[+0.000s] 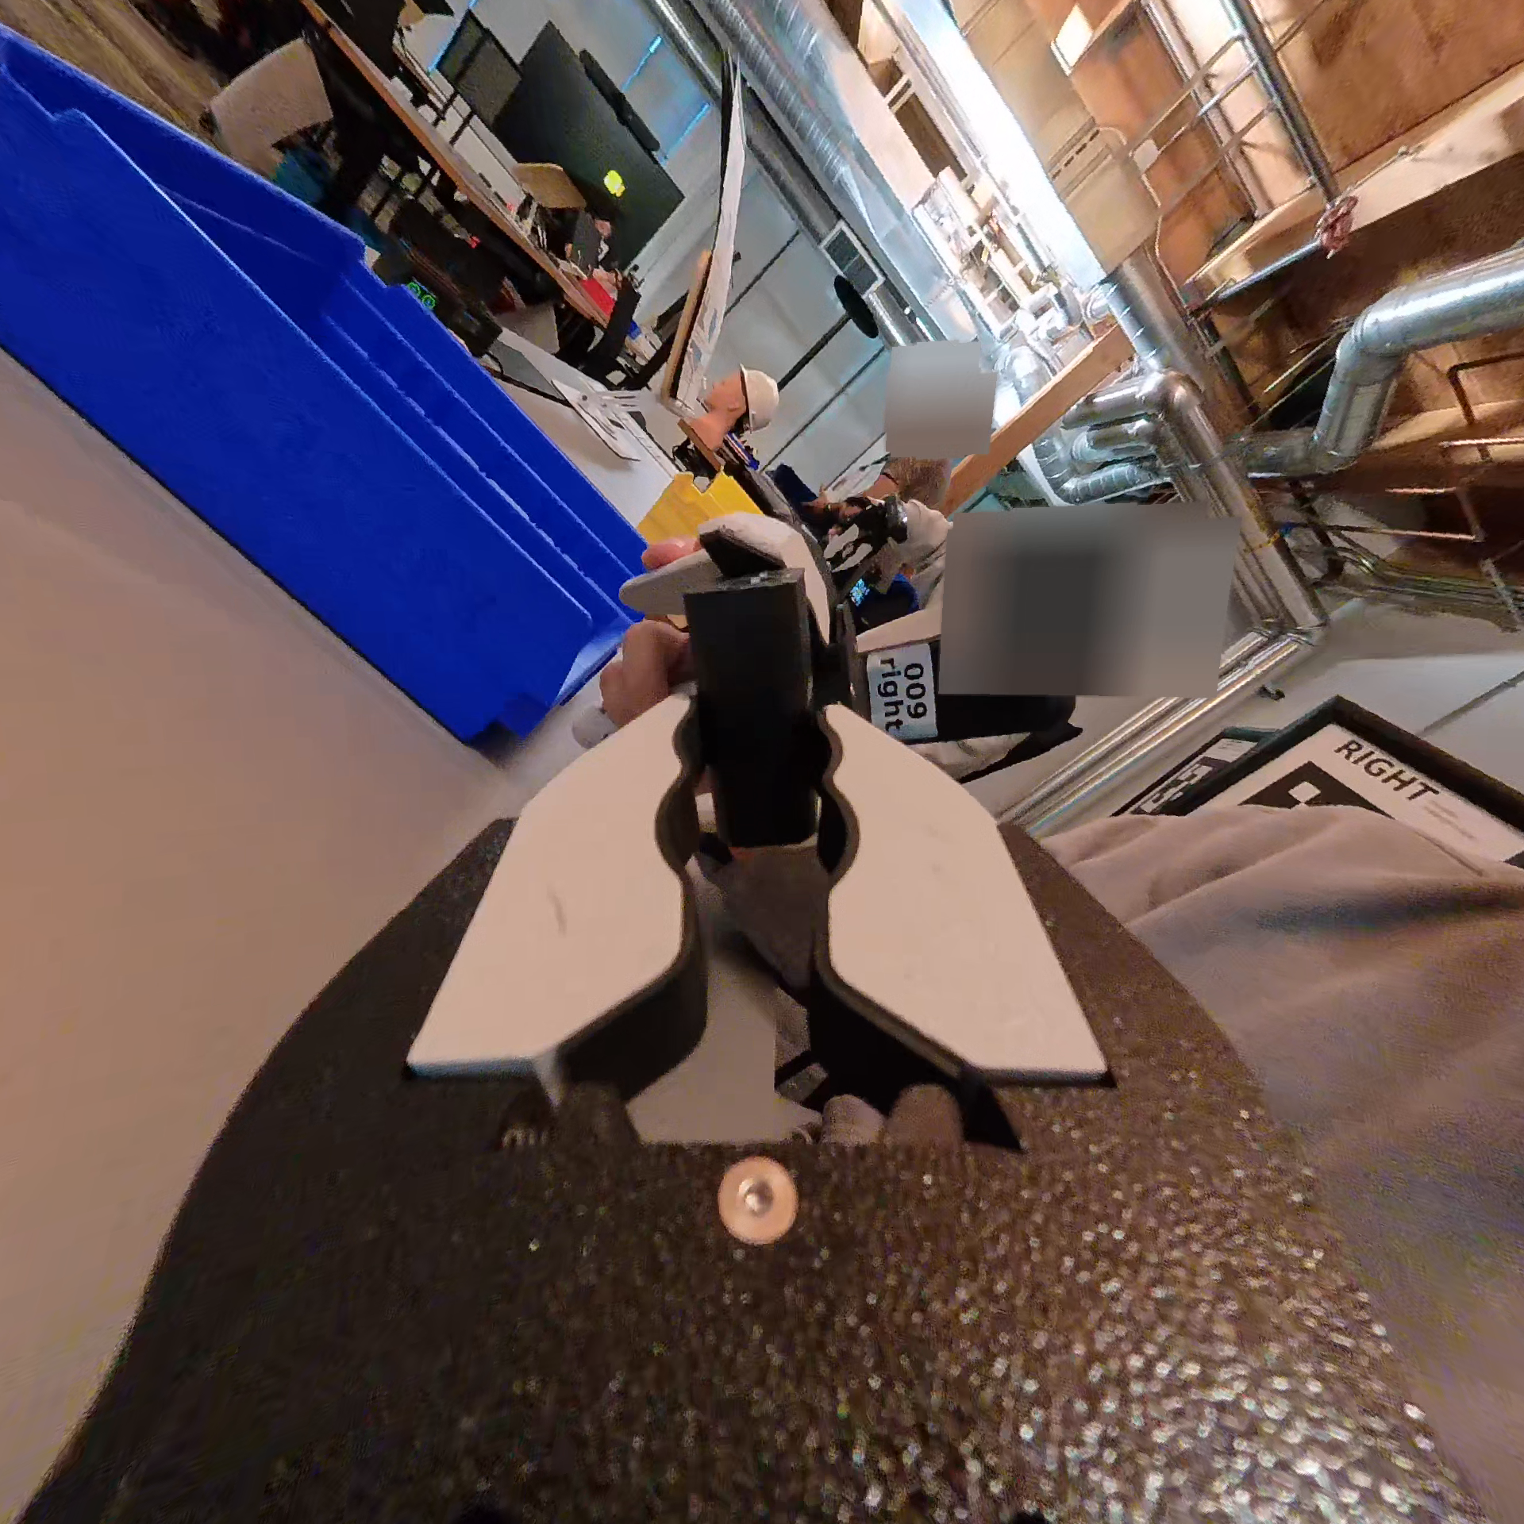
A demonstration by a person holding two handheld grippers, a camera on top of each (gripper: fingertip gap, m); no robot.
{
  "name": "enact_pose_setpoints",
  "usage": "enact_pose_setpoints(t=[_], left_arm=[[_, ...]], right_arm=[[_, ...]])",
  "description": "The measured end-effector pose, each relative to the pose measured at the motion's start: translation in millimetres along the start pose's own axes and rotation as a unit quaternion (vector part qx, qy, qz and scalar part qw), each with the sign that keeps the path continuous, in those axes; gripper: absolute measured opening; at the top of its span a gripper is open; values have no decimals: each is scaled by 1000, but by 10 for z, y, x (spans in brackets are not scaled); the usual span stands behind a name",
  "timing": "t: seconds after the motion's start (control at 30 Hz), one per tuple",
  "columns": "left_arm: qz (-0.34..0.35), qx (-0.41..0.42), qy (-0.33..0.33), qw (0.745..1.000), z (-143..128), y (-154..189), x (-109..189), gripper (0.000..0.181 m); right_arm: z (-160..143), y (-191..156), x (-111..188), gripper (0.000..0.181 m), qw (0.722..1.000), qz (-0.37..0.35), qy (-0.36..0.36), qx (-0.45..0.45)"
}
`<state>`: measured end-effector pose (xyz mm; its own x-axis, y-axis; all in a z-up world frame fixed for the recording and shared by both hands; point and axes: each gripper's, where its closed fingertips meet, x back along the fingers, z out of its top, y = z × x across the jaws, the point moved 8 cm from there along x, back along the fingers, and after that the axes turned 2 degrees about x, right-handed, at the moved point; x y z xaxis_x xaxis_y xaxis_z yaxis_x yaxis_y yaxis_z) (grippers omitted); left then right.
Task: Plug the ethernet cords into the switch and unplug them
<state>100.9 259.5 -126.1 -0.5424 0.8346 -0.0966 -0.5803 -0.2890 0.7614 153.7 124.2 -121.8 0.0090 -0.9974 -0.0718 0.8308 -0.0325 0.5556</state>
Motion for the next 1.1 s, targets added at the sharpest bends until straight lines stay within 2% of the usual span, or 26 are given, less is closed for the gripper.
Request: enact_pose_setpoints(t=[0.17, 0.27, 0.33, 0.43, 0.57, 0.7, 0.8, 0.87, 0.97, 1.03, 1.1], left_arm=[[-16, -33, -72, 997, -80, 13, -34, 27], [13, -94, -117, 989, -92, 69, -19, 50], [18, -107, -155, 982, -131, 93, 15, 54], [-10, -72, -199, 977, -198, 105, 43, 51], [-79, -18, -216, 973, -268, 109, 14, 25], [-74, -25, -222, 972, -276, 32, 11, 24], [-42, -41, -193, 979, -219, -32, 32, 23], [-17, -55, -149, 987, -129, -38, 64, 23], [54, -71, -47, 995, 43, -67, 161, 22], [59, -47, 33, 997, 118, -49, 201, 22], [59, -30, 84, 994, 118, -27, 171, 22]], right_arm=[[4, 1, 103, 61, 996, 89, 4, 27], [36, -64, 169, 61, 985, 166, 35, 14], [42, -115, 194, 60, 977, 209, 39, 13], [53, -178, 208, 60, 968, 246, 43, 15], [64, -273, 205, 60, 956, 292, 36, 13], [24, -277, 203, 61, 955, 296, 17, 12], [-57, -245, 163, 61, 963, 266, -23, 23], [-102, -175, 138, 63, 974, 225, -34, 12], [-67, -22, 110, 67, 991, 128, 12, -44], [-22, 24, 71, 74, 994, 58, 52, -70], [-39, -30, 0, 81, 997, 25, 47, -58]])
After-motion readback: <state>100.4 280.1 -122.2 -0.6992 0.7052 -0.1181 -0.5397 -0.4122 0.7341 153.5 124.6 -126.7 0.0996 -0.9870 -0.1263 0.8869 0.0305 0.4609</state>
